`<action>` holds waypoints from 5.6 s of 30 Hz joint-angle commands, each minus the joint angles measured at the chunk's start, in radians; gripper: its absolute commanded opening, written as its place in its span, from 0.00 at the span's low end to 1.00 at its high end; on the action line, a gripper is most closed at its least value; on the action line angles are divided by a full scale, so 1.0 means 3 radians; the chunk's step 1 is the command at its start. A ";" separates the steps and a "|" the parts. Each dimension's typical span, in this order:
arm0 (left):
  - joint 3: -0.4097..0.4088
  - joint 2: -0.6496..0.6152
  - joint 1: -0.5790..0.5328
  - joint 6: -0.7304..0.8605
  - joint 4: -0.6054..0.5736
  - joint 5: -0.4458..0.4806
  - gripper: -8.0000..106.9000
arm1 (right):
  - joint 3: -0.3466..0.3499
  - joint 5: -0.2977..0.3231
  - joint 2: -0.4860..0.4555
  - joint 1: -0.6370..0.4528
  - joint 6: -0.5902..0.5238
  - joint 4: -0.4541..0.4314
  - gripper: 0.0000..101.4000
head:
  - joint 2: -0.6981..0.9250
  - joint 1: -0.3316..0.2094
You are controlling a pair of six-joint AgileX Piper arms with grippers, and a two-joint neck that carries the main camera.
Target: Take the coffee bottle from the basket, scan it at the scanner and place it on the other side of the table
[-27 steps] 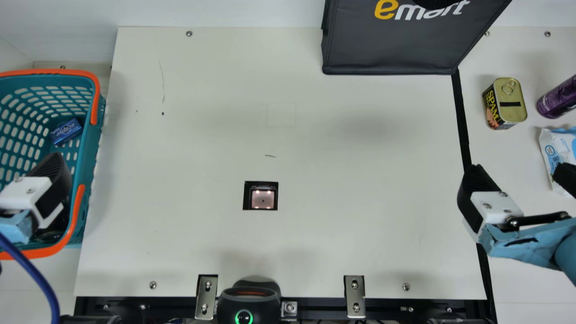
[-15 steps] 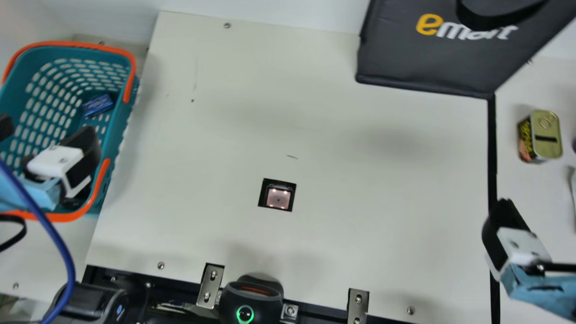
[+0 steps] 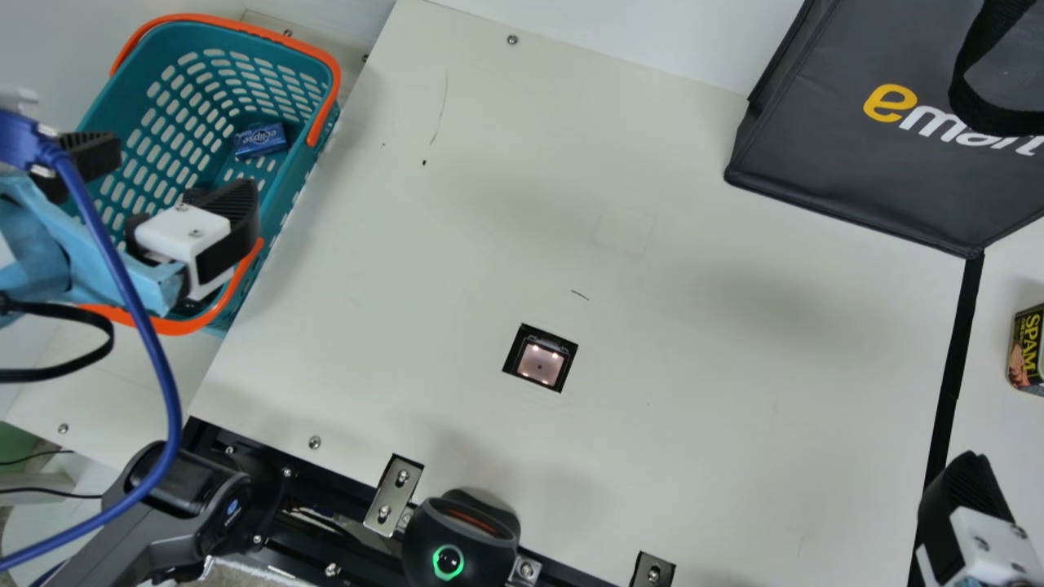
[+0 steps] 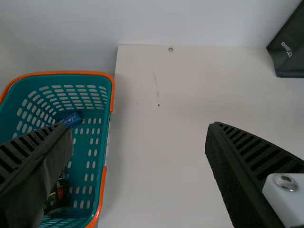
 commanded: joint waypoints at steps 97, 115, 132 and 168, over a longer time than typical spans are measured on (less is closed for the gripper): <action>-0.0123 0.3139 0.2360 0.1805 -0.0766 -0.0957 0.85 | 0.0000 0.0003 0.0000 0.0000 0.0000 0.0000 0.94 | 0.0013 -0.0097; 0.0249 0.3682 0.2110 0.1190 -0.0296 -0.1945 0.85 | 0.0000 0.0003 0.0000 0.0000 0.0000 0.0000 0.94 | 0.0013 -0.0097; 0.0407 0.4056 0.2074 0.0871 0.0080 -0.2363 0.85 | 0.0000 -0.0001 0.0000 0.0000 0.0000 0.0000 0.94 | 0.0013 -0.0097; 0.0429 0.4576 0.1994 -0.0053 0.1195 -0.2894 0.85 | 0.0000 0.0003 0.0000 0.0000 0.0000 0.0000 0.94 | 0.0013 -0.0097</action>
